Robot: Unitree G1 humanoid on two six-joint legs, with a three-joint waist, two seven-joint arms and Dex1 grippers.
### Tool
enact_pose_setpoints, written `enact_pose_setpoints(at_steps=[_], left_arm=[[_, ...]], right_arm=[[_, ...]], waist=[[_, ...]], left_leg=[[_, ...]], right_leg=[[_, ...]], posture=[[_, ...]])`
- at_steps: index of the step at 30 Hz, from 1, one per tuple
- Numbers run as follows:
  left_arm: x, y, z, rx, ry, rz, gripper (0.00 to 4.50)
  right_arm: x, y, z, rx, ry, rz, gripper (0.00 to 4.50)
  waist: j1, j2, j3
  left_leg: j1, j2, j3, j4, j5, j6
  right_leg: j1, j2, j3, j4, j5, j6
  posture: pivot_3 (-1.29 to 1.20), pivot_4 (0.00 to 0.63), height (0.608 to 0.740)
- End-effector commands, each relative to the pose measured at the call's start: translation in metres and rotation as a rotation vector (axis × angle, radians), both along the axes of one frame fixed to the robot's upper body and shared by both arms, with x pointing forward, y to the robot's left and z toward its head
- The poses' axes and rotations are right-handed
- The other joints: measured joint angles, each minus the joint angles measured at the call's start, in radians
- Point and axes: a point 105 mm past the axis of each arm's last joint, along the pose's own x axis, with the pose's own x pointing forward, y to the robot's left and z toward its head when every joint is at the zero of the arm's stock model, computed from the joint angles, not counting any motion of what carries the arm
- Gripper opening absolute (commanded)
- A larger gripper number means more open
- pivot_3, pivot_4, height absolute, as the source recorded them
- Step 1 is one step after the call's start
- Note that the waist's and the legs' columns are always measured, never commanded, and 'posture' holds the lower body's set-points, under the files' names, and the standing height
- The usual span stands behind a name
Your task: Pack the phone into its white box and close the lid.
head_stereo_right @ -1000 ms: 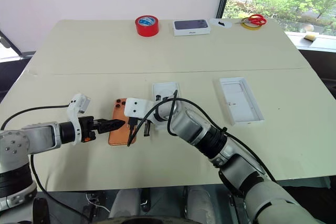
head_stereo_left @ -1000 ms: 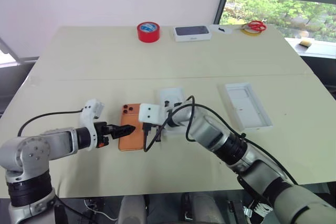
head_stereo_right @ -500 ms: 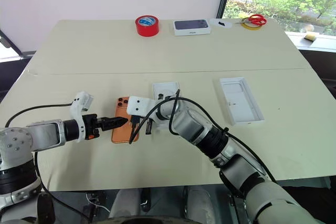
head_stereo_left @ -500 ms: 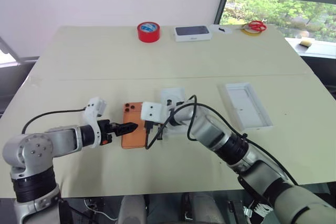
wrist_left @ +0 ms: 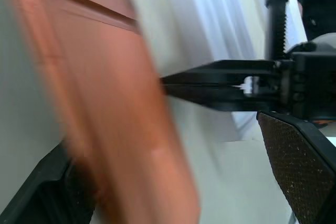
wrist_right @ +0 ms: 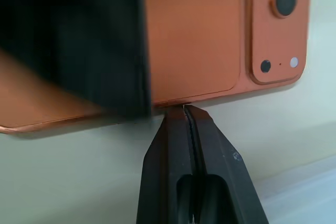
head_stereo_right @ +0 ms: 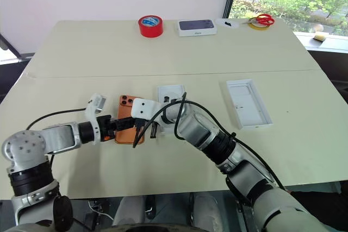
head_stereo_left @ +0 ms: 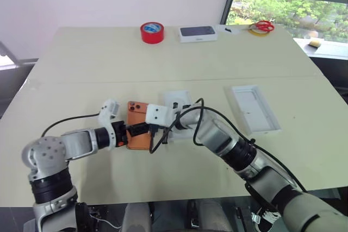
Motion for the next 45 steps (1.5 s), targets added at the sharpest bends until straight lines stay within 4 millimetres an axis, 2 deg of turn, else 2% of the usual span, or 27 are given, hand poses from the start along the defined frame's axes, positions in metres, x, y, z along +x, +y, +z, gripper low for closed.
enact_pose_setpoints(at_steps=[1,12,17,18,19,23,31,34,36,37,40,42,45], left_arm=[[-0.003,-0.009,0.012,0.014,-0.056,-0.051,4.48],[0.007,0.025,0.006,-0.001,0.002,0.107,4.48],[0.008,0.031,0.000,-0.034,0.035,0.156,4.48],[0.008,0.030,0.000,-0.046,0.037,0.161,3.98],[0.008,0.029,0.000,-0.058,0.037,0.162,3.68],[0.007,0.026,0.001,-0.086,0.036,0.161,1.75],[0.008,0.030,-0.001,-0.147,0.064,0.202,1.75],[0.008,0.031,-0.001,-0.156,0.067,0.211,0.86],[0.009,0.031,0.002,-0.172,0.062,0.217,0.02],[0.010,0.031,0.005,-0.194,0.049,0.225,0.02],[0.016,0.031,0.015,-0.258,0.019,0.262,0.02],[0.018,0.028,0.022,-0.295,0.003,0.271,0.02],[0.028,0.012,0.052,-0.406,-0.057,0.254,0.02]], right_arm=[[-0.006,0.008,0.003,0.018,-0.005,0.040,0.00],[-0.005,0.006,0.003,0.019,-0.004,0.031,0.00],[-0.005,0.006,0.003,0.019,-0.005,0.032,0.00],[-0.005,0.006,0.003,0.018,-0.005,0.032,0.00],[-0.005,0.006,0.003,0.017,-0.006,0.033,0.00],[-0.005,0.006,0.003,0.015,-0.012,0.036,0.00],[-0.004,0.004,0.018,0.047,-0.051,0.038,0.00],[-0.001,0.000,0.030,0.080,-0.092,0.026,0.00],[0.002,-0.004,0.038,0.104,-0.122,0.009,0.00],[0.004,-0.008,0.047,0.151,-0.147,-0.007,0.00],[0.008,-0.025,0.070,0.256,-0.194,-0.058,0.00],[0.006,-0.036,0.078,0.297,-0.185,-0.071,0.00],[-0.011,-0.078,0.093,0.415,-0.125,-0.076,0.00]], waist=[[-0.001,0.000,0.000],[0.000,0.000,0.000],[0.000,0.000,0.000],[0.000,0.000,0.000],[0.000,0.000,0.000],[0.001,0.000,0.000],[0.001,0.000,0.000],[0.002,-0.001,0.000],[0.003,-0.001,0.000],[0.003,-0.001,0.000],[0.004,-0.001,0.001],[0.006,-0.002,0.001],[0.023,-0.003,0.002]], left_leg=[[0.000,0.000,0.000,0.000,0.000,0.000],[0.000,0.000,0.000,0.000,0.000,0.000],[0.000,0.000,0.000,0.000,0.000,0.000],[0.000,0.000,0.000,0.000,0.000,0.000],[0.000,0.000,0.000,0.000,0.000,0.000],[0.000,0.000,0.000,0.000,0.000,0.000],[0.000,0.000,0.000,0.000,0.000,0.000],[0.000,0.000,0.000,0.000,0.000,0.000],[0.000,0.000,0.000,0.000,0.000,0.000],[0.001,0.000,0.000,0.000,0.000,0.000],[0.000,0.000,0.000,-0.001,0.000,0.000],[-0.001,0.000,-0.001,-0.001,0.000,0.000],[-0.003,-0.001,-0.002,0.000,0.000,0.000]], right_leg=[[0.000,0.000,0.000,0.000,0.000,0.000],[0.000,0.000,0.000,0.000,0.000,0.000],[0.000,0.000,0.000,0.000,0.000,0.000],[0.000,0.000,0.000,0.000,0.000,0.000],[0.000,0.000,0.000,0.000,0.000,0.000],[0.000,0.000,0.000,0.000,0.000,0.000],[0.000,0.000,0.000,0.000,0.000,0.000],[-0.001,0.000,0.000,0.000,0.000,0.000],[0.000,0.000,0.000,-0.001,0.000,0.000],[0.001,0.000,0.000,-0.001,0.000,0.000],[0.000,0.000,0.000,-0.001,0.000,0.000],[0.000,0.000,0.000,-0.001,0.000,0.000],[0.000,-0.001,-0.001,-0.002,0.000,0.000]], posture=[[0.00,0.150,0.730],[0.00,0.150,0.730],[0.00,0.150,0.730],[0.00,0.150,0.730],[0.00,0.150,0.730],[0.00,0.150,0.730],[0.00,0.150,0.730],[0.00,0.150,0.730],[0.00,0.150,0.730],[0.00,0.150,0.730],[0.00,0.150,0.730],[0.00,0.150,0.730],[0.00,0.150,0.730]])
